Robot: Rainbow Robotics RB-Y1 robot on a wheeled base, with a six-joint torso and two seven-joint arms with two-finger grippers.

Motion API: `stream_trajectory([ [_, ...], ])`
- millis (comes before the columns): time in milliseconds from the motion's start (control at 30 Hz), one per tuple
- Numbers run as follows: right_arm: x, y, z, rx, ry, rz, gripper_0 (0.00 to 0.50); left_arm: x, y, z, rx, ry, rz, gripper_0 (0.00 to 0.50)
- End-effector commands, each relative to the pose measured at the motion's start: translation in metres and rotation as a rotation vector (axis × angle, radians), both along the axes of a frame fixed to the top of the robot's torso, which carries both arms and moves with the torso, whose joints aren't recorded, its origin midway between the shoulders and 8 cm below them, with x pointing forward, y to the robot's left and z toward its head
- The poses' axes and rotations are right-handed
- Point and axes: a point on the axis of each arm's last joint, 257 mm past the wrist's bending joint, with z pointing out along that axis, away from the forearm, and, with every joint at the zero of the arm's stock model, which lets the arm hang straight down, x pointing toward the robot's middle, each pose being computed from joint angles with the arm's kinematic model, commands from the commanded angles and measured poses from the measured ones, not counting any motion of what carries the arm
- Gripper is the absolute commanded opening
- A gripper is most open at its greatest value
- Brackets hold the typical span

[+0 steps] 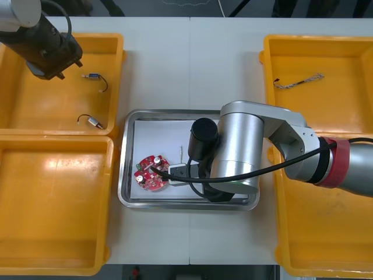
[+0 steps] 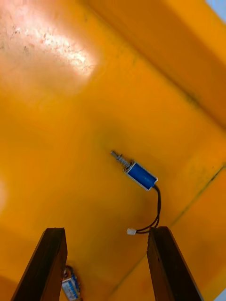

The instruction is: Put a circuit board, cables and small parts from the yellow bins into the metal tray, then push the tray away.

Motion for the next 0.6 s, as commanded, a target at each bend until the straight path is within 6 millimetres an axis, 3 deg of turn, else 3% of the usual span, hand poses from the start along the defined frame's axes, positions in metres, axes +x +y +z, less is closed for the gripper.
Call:
stream_trajectory([
  [33, 0.01, -0.007, -0.003, -0.016, -0.019, 0.005, 0.0, 0.028, -0.027, 0.031, 0.049, -0.075, -0.063, 0.5],
  [500, 0.005, -0.019, -0.007, -0.043, 0.015, -0.009, 0.0, 0.056, -0.036, 0.008, 0.032, -0.108, -0.019, 0.5],
  [533, 0.004, -0.018, -0.006, -0.042, 0.015, -0.008, 0.022, 0.058, -0.034, 0.006, 0.038, -0.112, -0.014, 0.5],
  [567, 0.005, -0.018, -0.006, -0.043, 0.013, -0.007, 0.079, 0.059, -0.034, 0.005, 0.038, -0.112, -0.013, 0.5],
  [600, 0.005, -0.018, -0.006, -0.043, 0.013, -0.007, 0.26, 0.061, -0.033, 0.003, 0.043, -0.118, -0.01, 0.5],
])
